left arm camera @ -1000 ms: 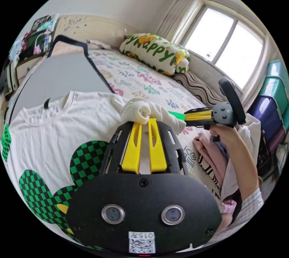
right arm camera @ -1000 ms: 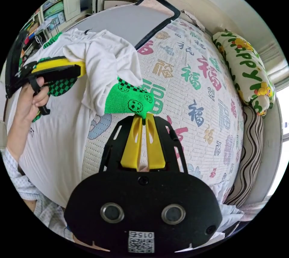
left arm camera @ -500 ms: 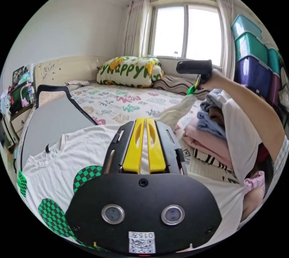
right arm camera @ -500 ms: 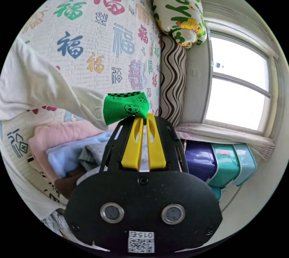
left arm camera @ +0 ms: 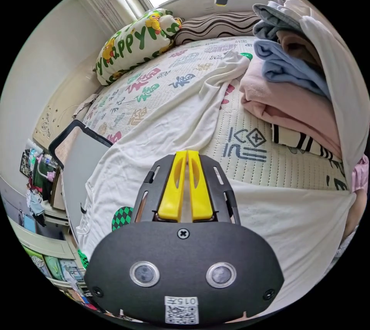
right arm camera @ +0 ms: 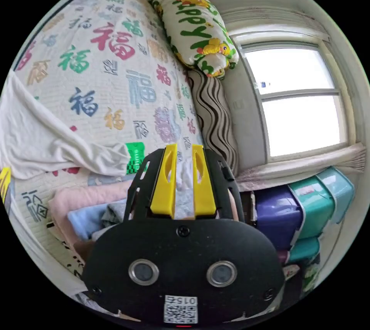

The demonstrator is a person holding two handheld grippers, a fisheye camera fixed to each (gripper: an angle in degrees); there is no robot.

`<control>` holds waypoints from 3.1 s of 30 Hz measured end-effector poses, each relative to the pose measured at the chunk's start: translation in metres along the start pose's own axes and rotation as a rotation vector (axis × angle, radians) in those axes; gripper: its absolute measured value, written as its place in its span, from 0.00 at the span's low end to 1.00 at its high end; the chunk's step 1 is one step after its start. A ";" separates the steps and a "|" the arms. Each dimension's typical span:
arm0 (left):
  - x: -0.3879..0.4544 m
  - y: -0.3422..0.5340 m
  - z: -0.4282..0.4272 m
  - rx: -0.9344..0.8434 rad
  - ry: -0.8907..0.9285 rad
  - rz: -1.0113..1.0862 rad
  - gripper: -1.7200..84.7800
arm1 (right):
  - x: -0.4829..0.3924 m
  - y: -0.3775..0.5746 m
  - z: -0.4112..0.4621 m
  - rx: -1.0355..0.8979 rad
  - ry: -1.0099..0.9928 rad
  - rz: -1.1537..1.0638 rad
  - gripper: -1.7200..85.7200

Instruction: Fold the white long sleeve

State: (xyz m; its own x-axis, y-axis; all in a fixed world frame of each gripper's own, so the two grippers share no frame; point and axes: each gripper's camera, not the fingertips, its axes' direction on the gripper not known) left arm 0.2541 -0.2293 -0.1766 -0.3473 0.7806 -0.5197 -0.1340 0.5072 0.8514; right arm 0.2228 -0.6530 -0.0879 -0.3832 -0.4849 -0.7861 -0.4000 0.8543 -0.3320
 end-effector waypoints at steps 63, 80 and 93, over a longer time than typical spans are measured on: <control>-0.248 0.636 -0.193 0.449 -0.105 -1.147 0.04 | -0.456 0.207 -0.347 0.647 -0.896 -0.969 0.08; -0.218 0.647 -0.177 0.403 0.042 -0.982 0.13 | -0.477 0.203 -0.370 0.696 -0.886 -0.868 0.08; -0.276 0.431 -0.101 0.131 0.156 -0.793 0.15 | -0.396 0.061 -0.230 0.440 -0.862 -0.140 0.08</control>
State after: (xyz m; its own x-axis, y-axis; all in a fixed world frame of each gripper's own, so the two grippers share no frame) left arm 0.1986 -0.2630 0.3404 -0.3216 0.1173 -0.9396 -0.2883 0.9331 0.2151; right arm 0.1591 -0.4515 0.3232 0.4539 -0.4335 -0.7785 0.0177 0.8779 -0.4785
